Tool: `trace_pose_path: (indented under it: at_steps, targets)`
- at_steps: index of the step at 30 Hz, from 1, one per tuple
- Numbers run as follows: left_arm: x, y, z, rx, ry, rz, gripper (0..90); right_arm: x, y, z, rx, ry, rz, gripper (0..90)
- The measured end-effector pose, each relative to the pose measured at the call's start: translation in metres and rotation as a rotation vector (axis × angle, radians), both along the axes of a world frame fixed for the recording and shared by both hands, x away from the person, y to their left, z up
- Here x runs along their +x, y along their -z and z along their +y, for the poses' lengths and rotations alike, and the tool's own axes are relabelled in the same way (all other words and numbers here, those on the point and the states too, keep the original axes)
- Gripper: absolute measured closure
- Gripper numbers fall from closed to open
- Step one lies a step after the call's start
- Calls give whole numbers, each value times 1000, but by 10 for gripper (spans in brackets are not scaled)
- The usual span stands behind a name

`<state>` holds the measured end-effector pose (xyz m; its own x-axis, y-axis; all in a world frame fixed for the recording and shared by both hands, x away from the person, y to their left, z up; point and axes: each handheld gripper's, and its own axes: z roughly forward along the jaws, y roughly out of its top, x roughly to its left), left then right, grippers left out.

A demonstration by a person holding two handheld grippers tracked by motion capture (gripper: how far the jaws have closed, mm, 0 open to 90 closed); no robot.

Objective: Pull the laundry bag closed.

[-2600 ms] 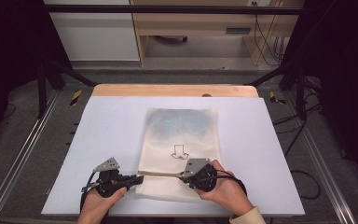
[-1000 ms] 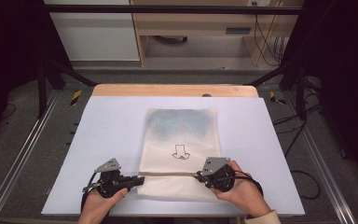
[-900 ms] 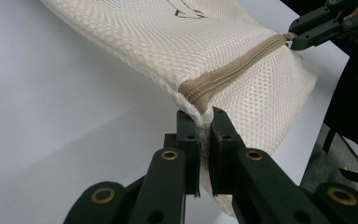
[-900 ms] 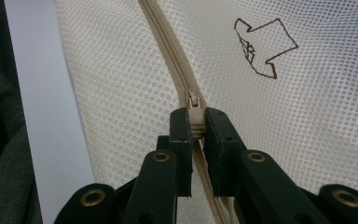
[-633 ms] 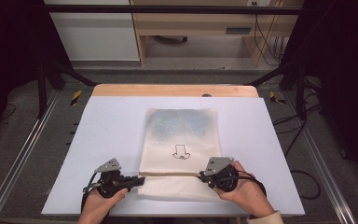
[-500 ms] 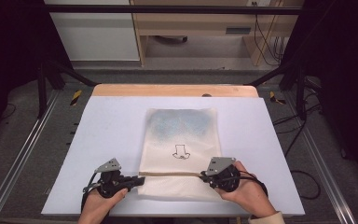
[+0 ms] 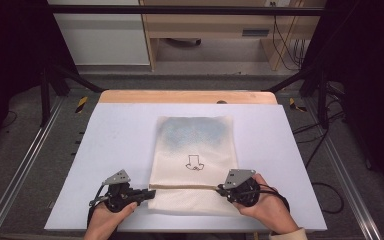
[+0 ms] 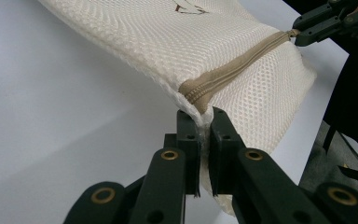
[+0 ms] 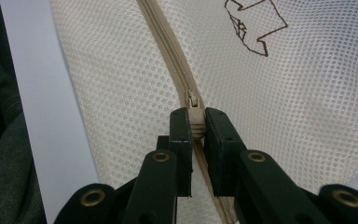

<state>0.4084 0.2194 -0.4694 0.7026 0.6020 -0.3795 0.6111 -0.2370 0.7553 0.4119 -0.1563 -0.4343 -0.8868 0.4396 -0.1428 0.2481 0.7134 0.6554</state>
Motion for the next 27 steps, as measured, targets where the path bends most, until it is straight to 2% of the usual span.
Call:
trace_pose_path:
  at_steps: [27]
  targets:
    - [0,1,-1,-5,6,4,848,-3,0,-11,3,23,3,817]
